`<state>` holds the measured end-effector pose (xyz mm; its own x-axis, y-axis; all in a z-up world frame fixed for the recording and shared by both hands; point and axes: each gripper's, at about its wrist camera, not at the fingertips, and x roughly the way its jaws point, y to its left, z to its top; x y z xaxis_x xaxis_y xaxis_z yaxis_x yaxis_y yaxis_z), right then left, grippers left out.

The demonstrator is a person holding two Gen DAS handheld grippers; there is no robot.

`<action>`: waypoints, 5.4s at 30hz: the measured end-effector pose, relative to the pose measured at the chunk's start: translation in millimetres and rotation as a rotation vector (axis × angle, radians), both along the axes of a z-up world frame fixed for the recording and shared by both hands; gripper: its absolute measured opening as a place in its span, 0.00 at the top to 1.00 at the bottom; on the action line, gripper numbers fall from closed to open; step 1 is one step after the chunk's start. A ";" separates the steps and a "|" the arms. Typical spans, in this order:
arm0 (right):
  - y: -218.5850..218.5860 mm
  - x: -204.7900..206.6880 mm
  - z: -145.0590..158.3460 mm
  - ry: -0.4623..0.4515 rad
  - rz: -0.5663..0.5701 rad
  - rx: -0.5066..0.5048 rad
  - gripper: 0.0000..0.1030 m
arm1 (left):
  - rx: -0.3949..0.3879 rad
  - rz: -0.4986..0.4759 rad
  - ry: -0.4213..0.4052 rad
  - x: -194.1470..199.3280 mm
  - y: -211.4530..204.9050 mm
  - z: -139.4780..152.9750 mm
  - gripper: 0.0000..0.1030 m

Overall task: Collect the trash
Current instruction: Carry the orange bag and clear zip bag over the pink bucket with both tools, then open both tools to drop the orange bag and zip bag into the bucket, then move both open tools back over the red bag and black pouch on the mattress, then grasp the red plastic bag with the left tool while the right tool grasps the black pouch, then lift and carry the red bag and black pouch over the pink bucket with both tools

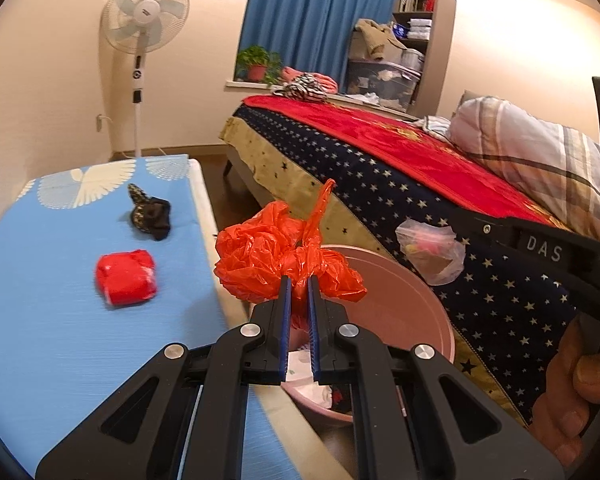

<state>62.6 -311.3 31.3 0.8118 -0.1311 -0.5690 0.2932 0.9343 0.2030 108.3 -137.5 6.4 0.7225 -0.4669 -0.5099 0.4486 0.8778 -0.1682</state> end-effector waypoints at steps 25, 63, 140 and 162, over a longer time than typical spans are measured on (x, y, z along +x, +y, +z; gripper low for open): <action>-13.1 0.3 -8.7 0.021 -0.032 0.013 0.98 | 0.008 -0.079 0.059 6.4 -25.8 -16.2 0.90; 32.5 36.7 -26.4 0.033 0.031 0.043 0.53 | -0.023 0.241 0.047 39.1 70.4 -21.3 0.72; 158.6 216.3 -68.1 0.121 0.391 0.126 0.97 | -0.017 0.567 0.282 132.0 175.6 -60.2 0.38; 123.2 59.8 16.7 0.022 0.345 0.018 0.97 | -0.022 0.420 0.150 44.7 147.8 -8.8 0.38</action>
<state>122.5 -188.1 48.0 0.7943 0.1589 -0.5863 -0.0348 0.9755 0.2172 153.0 10.3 -2.4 0.7704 -0.1610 -0.6169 0.0231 0.9740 -0.2254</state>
